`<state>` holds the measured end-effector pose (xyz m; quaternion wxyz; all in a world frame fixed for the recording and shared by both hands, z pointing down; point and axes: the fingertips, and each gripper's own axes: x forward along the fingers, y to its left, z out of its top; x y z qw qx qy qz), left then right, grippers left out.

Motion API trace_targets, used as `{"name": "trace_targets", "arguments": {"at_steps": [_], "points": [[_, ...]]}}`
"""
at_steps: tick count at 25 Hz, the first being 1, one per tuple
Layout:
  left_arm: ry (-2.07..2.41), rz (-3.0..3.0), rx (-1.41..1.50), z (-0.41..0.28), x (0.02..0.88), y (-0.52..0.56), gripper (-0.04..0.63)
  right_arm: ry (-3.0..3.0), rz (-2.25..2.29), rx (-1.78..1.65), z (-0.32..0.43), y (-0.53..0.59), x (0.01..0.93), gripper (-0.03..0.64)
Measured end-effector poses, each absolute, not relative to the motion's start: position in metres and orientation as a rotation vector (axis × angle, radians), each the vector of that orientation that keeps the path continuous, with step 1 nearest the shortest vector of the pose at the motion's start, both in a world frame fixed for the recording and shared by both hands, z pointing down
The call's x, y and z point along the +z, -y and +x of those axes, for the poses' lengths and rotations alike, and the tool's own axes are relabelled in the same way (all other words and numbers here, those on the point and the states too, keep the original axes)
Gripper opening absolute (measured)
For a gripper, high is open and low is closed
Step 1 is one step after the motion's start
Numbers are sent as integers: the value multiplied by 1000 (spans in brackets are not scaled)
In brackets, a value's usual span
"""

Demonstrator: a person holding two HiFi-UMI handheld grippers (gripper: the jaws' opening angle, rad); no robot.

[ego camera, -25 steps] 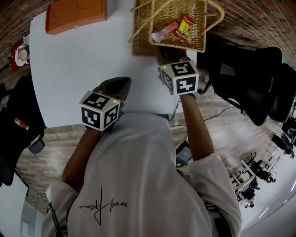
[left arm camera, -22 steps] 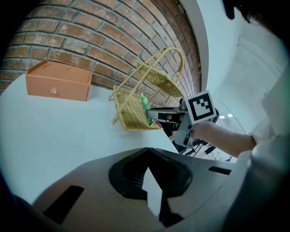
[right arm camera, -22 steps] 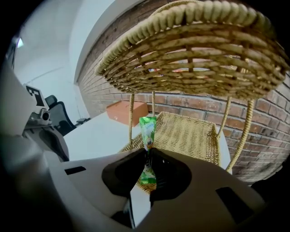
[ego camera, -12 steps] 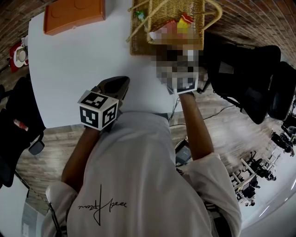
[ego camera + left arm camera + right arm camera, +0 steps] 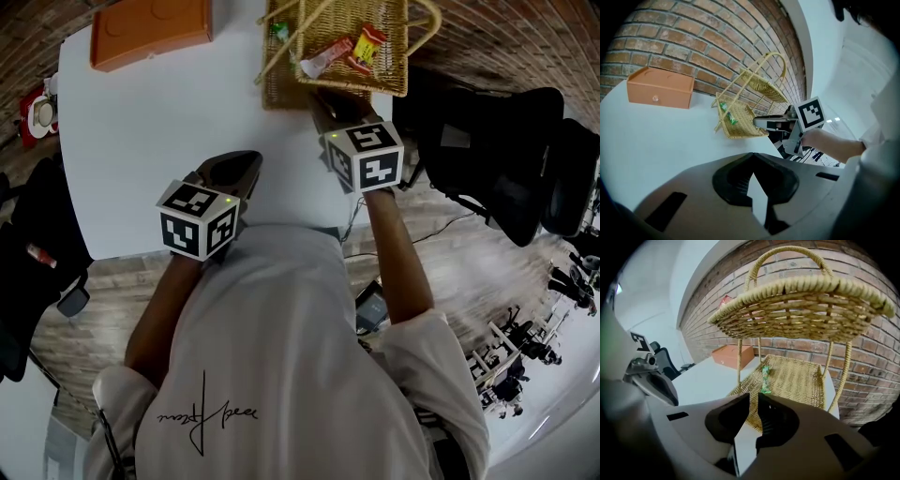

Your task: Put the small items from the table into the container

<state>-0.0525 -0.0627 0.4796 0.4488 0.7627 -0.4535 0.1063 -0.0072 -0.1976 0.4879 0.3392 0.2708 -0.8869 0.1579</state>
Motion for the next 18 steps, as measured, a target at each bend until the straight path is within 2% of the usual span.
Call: {"name": "trace_targets", "arguments": {"at_steps": [18], "points": [[1122, 1953, 257, -45, 467, 65, 11, 2318, 716, 417, 8, 181, 463, 52]]}}
